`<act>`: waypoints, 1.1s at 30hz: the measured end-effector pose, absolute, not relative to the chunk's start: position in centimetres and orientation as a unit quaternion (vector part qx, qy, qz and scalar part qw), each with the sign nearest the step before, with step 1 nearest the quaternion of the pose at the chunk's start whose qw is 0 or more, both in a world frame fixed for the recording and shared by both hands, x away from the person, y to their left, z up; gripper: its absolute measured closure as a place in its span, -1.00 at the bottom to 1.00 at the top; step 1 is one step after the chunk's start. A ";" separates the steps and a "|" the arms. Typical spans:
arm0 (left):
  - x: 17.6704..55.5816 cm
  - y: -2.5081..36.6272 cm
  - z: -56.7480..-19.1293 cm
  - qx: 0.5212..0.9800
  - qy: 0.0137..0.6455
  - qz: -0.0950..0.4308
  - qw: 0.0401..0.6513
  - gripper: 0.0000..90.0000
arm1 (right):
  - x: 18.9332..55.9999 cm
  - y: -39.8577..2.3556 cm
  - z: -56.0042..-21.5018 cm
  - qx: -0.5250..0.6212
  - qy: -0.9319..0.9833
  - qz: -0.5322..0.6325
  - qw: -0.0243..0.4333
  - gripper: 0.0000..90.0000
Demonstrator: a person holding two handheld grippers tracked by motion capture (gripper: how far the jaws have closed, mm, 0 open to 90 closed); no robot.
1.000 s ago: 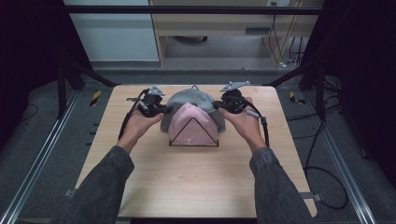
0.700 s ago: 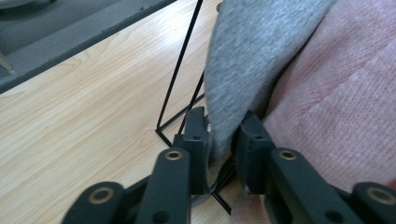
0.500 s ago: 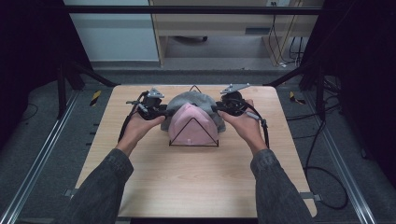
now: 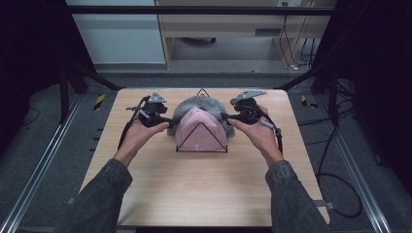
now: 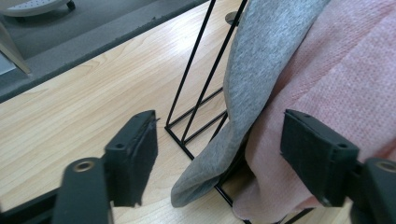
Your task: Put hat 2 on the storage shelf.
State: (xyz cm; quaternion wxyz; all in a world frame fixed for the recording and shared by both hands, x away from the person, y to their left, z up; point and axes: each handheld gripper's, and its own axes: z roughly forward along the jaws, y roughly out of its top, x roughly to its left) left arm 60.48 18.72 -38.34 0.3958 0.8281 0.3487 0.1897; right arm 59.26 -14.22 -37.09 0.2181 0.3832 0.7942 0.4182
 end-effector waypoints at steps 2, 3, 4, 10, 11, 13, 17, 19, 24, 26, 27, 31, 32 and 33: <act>60.1 18.9 -38.2 0.828 0.349 0.193 0.395 -0.56 | 58.9 -14.5 -36.9 0.388 0.790 0.421 0.218 -0.34; 60.0 19.0 -38.1 0.827 0.351 0.194 0.394 -0.60 | 58.8 -14.6 -36.9 0.389 0.790 0.421 0.219 -0.37; 59.8 19.1 -38.1 0.827 0.352 0.194 0.392 -0.60 | 58.8 -14.6 -36.9 0.389 0.790 0.421 0.219 -0.37; 58.7 20.0 -37.7 0.827 0.358 0.195 0.388 -0.76 | 57.8 -14.8 -36.7 0.389 0.789 0.424 0.217 -0.56; 58.4 20.1 -37.5 0.827 0.357 0.195 0.389 -0.79 | 57.6 -14.9 -36.6 0.391 0.788 0.423 0.216 -0.61; 57.8 20.2 -37.3 0.827 0.355 0.196 0.389 -0.82 | 57.4 -14.9 -36.5 0.395 0.791 0.417 0.211 -0.66; 56.4 20.3 -37.0 0.836 0.341 0.196 0.383 -0.86 | 56.5 -15.3 -36.2 0.394 0.786 0.426 0.215 -0.73; 55.6 20.3 -37.0 0.839 0.338 0.197 0.379 -0.87 | 56.0 -15.5 -36.0 0.394 0.783 0.430 0.216 -0.76; 53.9 20.5 -37.2 0.842 0.333 0.193 0.378 -0.87 | 54.6 -16.2 -36.0 0.387 0.783 0.435 0.217 -0.81; 53.5 20.6 -37.5 0.845 0.332 0.192 0.372 -0.87 | 54.0 -16.4 -36.1 0.384 0.784 0.438 0.217 -0.81; 53.3 20.7 -37.7 0.847 0.331 0.192 0.368 -0.87 | 53.7 -16.4 -36.2 0.382 0.784 0.437 0.219 -0.82; 52.5 21.2 -38.2 0.848 0.331 0.189 0.370 -0.87 | 52.6 -16.8 -36.6 0.376 0.788 0.436 0.220 -0.82; 52.3 21.3 -38.4 0.847 0.331 0.190 0.369 -0.87 | 52.3 -16.9 -36.8 0.377 0.789 0.433 0.219 -0.82; 52.2 21.5 -38.6 0.848 0.332 0.188 0.368 -0.87 | 52.0 -17.1 -37.0 0.375 0.790 0.432 0.222 -0.82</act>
